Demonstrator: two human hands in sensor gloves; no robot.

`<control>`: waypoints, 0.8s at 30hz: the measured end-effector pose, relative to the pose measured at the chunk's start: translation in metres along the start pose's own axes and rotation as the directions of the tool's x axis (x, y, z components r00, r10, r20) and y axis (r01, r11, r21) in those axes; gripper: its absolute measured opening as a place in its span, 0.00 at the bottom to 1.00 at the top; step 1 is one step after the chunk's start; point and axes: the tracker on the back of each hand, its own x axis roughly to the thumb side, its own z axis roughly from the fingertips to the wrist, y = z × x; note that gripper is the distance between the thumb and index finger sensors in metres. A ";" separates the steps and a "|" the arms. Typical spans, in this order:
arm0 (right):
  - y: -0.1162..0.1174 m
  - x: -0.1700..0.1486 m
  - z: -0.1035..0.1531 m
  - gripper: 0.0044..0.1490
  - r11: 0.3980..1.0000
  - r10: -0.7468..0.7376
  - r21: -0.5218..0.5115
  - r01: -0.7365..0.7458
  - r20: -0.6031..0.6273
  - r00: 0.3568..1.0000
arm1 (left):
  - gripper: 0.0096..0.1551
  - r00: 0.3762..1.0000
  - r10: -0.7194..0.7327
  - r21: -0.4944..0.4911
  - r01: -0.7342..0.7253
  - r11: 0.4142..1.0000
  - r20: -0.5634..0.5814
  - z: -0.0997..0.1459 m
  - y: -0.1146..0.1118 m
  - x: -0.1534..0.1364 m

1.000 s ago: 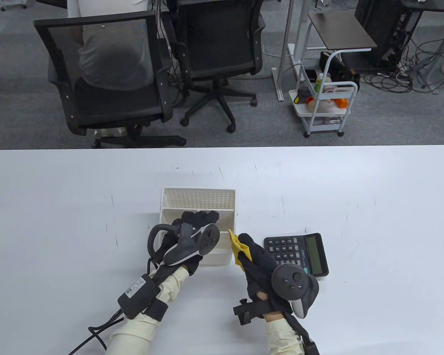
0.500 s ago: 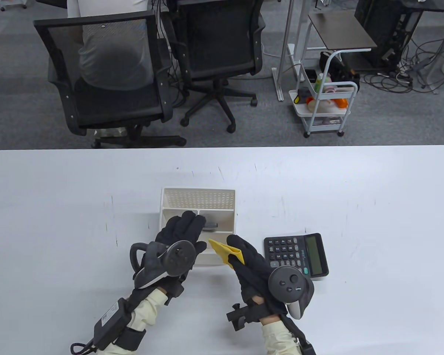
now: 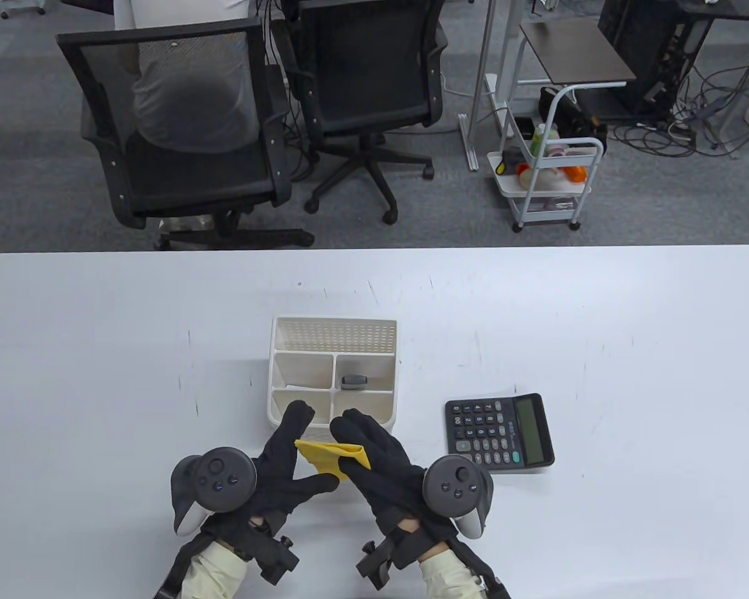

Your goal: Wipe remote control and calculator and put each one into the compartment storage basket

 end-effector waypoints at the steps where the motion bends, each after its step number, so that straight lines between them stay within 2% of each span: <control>1: 0.003 0.000 0.000 0.33 0.999 -0.032 0.013 0.032 -0.004 0.999 | 0.59 0.998 0.062 -0.005 -0.062 0.998 0.009 0.000 -0.001 -0.002; 2: 0.005 0.000 0.000 0.34 0.999 -0.048 0.019 0.048 -0.007 0.999 | 0.54 0.995 0.098 0.005 -0.098 0.995 0.017 0.000 -0.001 -0.003; 5: 0.005 0.002 0.001 0.36 1.000 -0.021 -0.001 0.021 -0.013 1.000 | 0.30 0.978 0.206 0.044 -0.205 0.978 -0.018 0.001 0.001 -0.008; 7: 0.001 0.003 0.002 0.38 0.999 0.036 -0.032 -0.037 -0.024 0.999 | 0.25 0.977 0.214 0.041 -0.213 0.976 -0.022 0.003 0.003 -0.010; 11: -0.018 0.002 0.002 0.41 0.969 0.203 -0.132 -0.210 -0.065 0.977 | 0.22 0.979 0.194 0.111 -0.186 0.976 -0.067 0.008 0.012 -0.015; 17: -0.062 -0.012 0.003 0.49 0.888 0.388 -0.164 -0.430 -0.237 0.891 | 0.20 0.957 0.269 0.171 -0.248 0.953 -0.108 0.013 0.021 -0.028; 19: -0.078 -0.019 0.005 0.49 0.850 0.420 -0.187 -0.493 -0.324 0.848 | 0.20 0.953 0.280 0.198 -0.254 0.947 -0.118 0.014 0.023 -0.031; 24: -0.123 -0.041 0.017 0.49 0.708 0.474 -0.235 -0.666 -0.541 0.694 | 0.21 0.946 0.292 0.246 -0.253 0.936 -0.140 0.017 0.028 -0.034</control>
